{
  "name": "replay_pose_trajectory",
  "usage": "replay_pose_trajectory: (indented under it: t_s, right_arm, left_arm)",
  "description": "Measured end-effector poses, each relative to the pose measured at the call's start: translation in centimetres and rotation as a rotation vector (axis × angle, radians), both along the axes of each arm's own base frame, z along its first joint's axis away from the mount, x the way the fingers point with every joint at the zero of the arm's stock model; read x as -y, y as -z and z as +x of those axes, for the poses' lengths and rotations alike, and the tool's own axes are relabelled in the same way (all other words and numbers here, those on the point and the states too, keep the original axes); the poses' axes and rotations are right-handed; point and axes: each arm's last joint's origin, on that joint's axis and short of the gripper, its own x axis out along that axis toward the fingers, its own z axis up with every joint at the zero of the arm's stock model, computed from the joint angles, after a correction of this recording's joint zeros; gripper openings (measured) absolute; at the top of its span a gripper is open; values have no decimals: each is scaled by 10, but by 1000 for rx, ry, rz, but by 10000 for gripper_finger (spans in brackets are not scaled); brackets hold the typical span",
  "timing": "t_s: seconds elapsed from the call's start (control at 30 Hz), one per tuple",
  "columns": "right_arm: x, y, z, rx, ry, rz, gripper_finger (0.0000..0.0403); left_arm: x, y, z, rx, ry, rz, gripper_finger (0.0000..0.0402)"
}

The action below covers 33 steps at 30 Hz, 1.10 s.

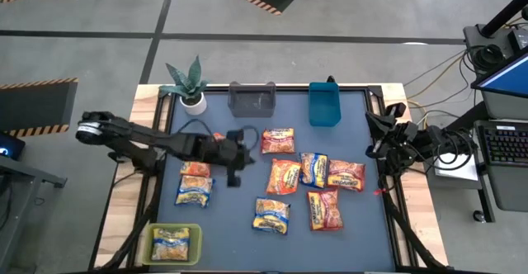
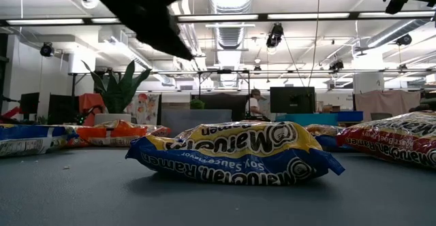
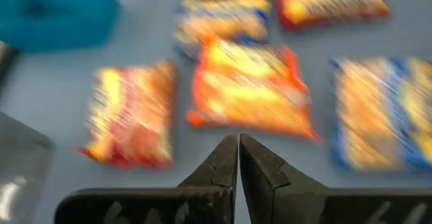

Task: Sort Maruchan noodles
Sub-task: Put the top left red noodle pack into the black bin

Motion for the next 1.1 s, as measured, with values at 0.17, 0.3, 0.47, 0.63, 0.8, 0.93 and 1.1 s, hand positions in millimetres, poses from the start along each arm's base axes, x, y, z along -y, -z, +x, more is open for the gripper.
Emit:
replay_pose_trajectory:
  t_s: [0.17, 0.3, 0.47, 0.63, 0.8, 0.93, 1.1]
  right_arm:
    - [0, 0, 0, -4, 16, -5, 9]
    - [2, 1, 0, -14, 63, 44, 9]
    - [4, 4, -1, -38, 145, 116, 9]
    - [5, 5, 0, -64, 168, 112, 9]
    - [4, 7, 1, -78, 164, 115, 9]
    - [4, 7, 1, -77, 164, 115, 9]
    - [5, 7, 1, -75, 163, 116, 9]
  left_arm:
    - [-38, 18, 10, 211, -189, -94, 0]
    - [-65, 31, 16, 311, -423, -346, 0]
    - [-77, 54, 23, 269, -568, -607, 0]
    - [-85, 70, 27, 239, -681, -772, 30]
    - [-92, 79, 28, 237, -751, -830, 104]
    - [-98, 85, 27, 233, -803, -837, 176]
    - [-101, 97, 27, 220, -873, -815, 251]
